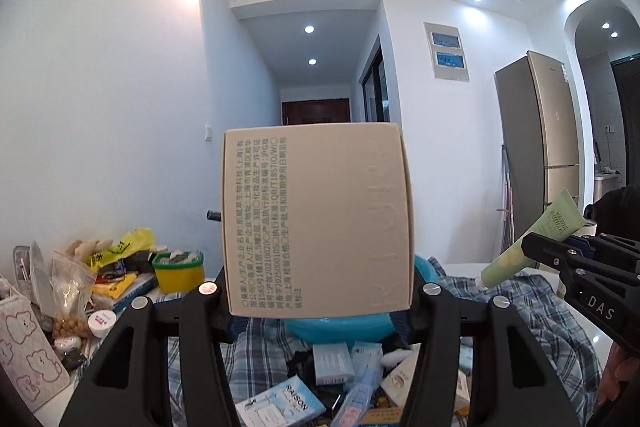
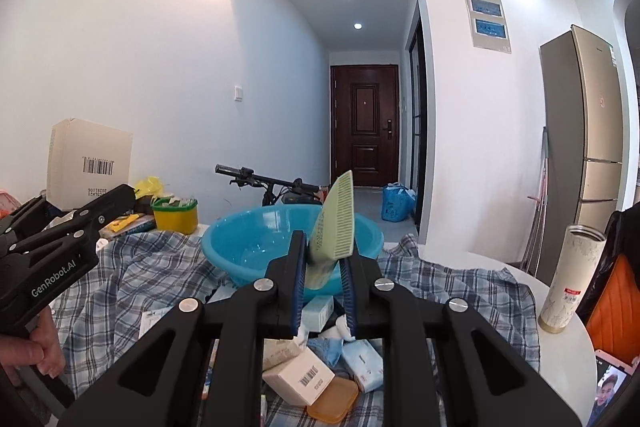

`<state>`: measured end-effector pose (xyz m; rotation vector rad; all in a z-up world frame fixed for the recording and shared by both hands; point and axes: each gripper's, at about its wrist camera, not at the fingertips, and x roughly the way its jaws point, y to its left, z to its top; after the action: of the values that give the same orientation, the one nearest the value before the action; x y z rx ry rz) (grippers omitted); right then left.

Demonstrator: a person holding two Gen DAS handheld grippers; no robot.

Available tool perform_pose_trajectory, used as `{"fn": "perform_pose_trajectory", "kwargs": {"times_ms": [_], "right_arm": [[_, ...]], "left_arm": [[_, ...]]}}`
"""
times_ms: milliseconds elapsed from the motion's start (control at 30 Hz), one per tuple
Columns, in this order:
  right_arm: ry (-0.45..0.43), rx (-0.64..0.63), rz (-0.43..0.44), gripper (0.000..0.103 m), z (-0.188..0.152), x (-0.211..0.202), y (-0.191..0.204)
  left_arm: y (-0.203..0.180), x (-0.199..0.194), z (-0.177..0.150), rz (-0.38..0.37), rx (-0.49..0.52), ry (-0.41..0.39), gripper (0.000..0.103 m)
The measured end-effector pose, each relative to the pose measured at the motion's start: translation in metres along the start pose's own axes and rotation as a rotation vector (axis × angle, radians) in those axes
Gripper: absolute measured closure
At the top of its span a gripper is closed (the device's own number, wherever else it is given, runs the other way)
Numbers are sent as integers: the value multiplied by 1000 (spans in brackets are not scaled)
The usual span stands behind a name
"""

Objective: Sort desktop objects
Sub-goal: 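Carry the cream box and green tube over the turquoise basin with both tools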

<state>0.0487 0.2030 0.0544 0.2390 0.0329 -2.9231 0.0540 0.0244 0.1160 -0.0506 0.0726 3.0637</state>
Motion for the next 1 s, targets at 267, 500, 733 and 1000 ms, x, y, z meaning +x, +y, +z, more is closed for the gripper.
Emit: {"fn": "perform_pose_trajectory", "kwargs": {"times_ms": [267, 500, 733, 1000], "right_arm": [[-76, -12, 2, 88, 42, -4, 0], [-110, -16, 22, 88, 53, -7, 5], [-114, -16, 22, 88, 51, -8, 6], [-145, -19, 0, 88, 59, -1, -3]], "left_arm": [[4, 1, 29, -25, -38, -42, 46], [0, -4, 41, -42, -42, -63, 46], [3, -2, 38, -38, -46, -47, 46], [-3, 19, 46, -39, -34, -50, 46]]}}
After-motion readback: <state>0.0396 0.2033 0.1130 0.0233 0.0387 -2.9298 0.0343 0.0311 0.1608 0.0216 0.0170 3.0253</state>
